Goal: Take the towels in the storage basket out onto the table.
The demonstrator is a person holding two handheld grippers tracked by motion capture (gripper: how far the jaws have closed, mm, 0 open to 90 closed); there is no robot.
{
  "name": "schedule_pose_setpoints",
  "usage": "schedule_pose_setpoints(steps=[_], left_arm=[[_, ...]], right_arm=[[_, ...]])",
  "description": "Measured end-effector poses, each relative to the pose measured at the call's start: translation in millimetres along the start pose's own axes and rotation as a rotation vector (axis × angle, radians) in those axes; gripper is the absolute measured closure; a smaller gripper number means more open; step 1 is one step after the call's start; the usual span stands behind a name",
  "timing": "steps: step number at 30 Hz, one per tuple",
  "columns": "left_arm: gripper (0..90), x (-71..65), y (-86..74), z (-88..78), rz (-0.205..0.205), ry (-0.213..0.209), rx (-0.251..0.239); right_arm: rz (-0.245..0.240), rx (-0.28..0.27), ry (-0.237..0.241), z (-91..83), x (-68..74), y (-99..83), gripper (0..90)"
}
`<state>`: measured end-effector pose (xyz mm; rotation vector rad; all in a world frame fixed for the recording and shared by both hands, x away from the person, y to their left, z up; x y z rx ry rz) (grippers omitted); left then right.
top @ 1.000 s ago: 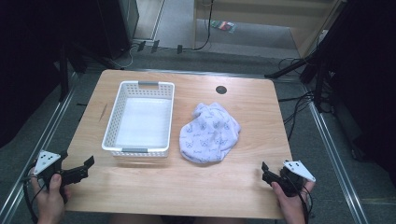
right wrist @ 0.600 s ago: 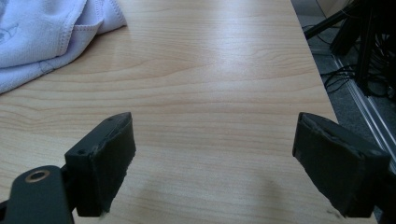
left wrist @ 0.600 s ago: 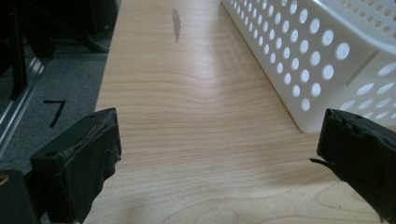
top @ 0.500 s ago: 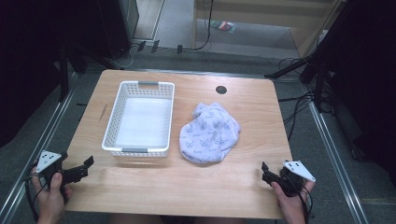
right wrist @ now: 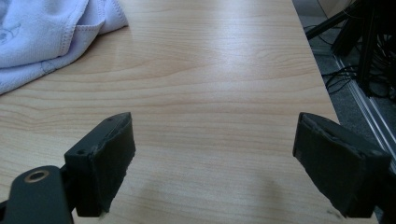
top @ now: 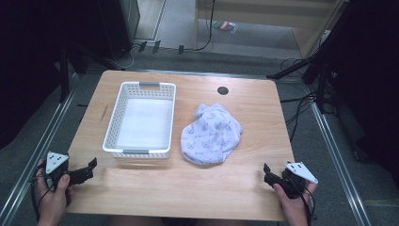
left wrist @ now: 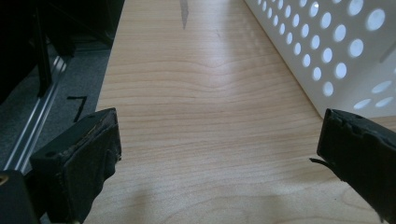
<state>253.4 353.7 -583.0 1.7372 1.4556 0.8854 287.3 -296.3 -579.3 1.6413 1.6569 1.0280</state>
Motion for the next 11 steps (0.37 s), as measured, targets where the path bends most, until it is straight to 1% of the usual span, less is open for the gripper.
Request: schedule_pose_setpoints(steps=[5, 11], left_arm=[[0.4, 1.6, -0.1, 0.0, -0.014, -0.012, 0.006], [0.5, 2.0, 0.6, -2.2, -0.014, -0.006, -0.003]], right_arm=[[-0.003, 0.001, -0.001, 0.4, -0.3, 0.1, 13.2], [-0.001, 0.003, -0.002, 0.5, 0.1, 0.0, 13.2]])
Point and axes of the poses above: each handheld gripper's, and its own axes: z roughly forward along the jaws, y roughly out of its top, x roughly to its left, the point moved 6 cm from there along z, roughly forward along the jaws, and after that the axes turned 7 degrees about z, right-handed, at the moved point
